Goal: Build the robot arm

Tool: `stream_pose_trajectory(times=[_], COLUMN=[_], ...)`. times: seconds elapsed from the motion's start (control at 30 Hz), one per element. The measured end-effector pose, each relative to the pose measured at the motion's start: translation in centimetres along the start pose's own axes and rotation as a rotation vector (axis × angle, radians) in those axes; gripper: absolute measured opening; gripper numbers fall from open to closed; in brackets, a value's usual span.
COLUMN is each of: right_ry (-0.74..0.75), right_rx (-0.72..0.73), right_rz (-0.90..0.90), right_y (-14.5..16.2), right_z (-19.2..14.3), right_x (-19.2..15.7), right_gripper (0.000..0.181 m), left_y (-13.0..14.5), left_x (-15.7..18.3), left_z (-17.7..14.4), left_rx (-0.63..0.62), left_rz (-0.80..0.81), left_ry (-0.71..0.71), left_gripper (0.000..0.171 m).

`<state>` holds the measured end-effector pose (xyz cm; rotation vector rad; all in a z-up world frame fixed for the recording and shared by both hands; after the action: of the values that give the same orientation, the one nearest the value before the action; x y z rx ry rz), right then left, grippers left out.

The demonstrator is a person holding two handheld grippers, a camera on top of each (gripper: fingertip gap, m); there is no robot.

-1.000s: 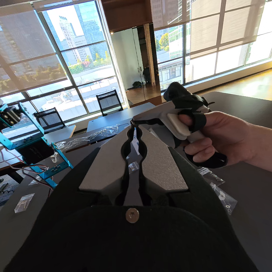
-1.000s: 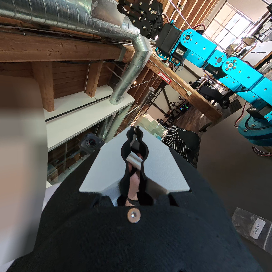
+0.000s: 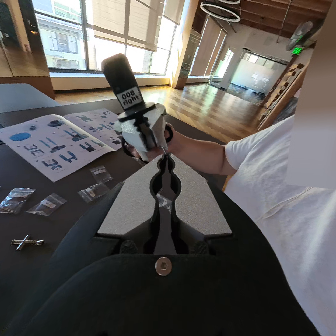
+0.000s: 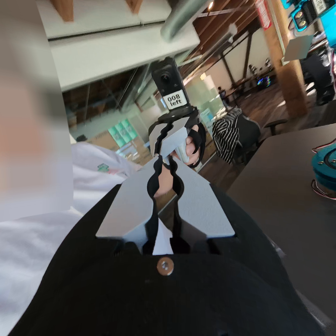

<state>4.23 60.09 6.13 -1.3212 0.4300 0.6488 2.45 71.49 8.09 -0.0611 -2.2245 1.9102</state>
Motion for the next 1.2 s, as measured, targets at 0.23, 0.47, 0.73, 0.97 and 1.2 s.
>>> stream_pose_trajectory(times=[0.23, 0.47, 0.73, 0.97, 1.2], right_ry=[0.041, 0.075, 0.063, 0.082, 0.28], right_rx=[-0.176, -0.307, -0.33, -0.319, -0.145], right_rz=[-0.301, -0.446, -0.437, -0.408, -0.329], right_y=[-0.2, -0.1, 0.4, 0.9, 4.7], right_z=[-0.1, 0.5, 0.1, -0.5, -4.3], right_x=[-1.0, -2.1, -2.6, -3.2, -5.4], right_gripper=[0.017, 0.015, 0.003, 0.002, 0.002], left_y=[0.8, 0.6, 0.7, 0.6, 3.1], left_x=[-0.2, 0.1, 0.2, 0.5, 1.4], left_z=[0.4, 0.9, 1.9, 2.5, 1.5], left_rx=[-0.013, -0.024, -0.044, -0.024, -0.017], left_rz=[-0.035, -0.045, -0.045, -0.069, -0.092], left_ry=[0.034, 0.062, 0.077, 0.101, 0.065], left_gripper=[0.0, 0.0, 0.0, 0.0, 0.027])
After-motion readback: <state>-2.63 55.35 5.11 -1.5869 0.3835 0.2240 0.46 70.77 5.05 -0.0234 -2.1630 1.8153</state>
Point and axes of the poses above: each gripper's, where its closed fingertips meet, z out along the fingers, y out of its underside, x = y × z across the jaws, the point moved 6 cm from there along -z, back along the fingers, and after that the axes turned 8 degrees about z, right-handed, at the moved point
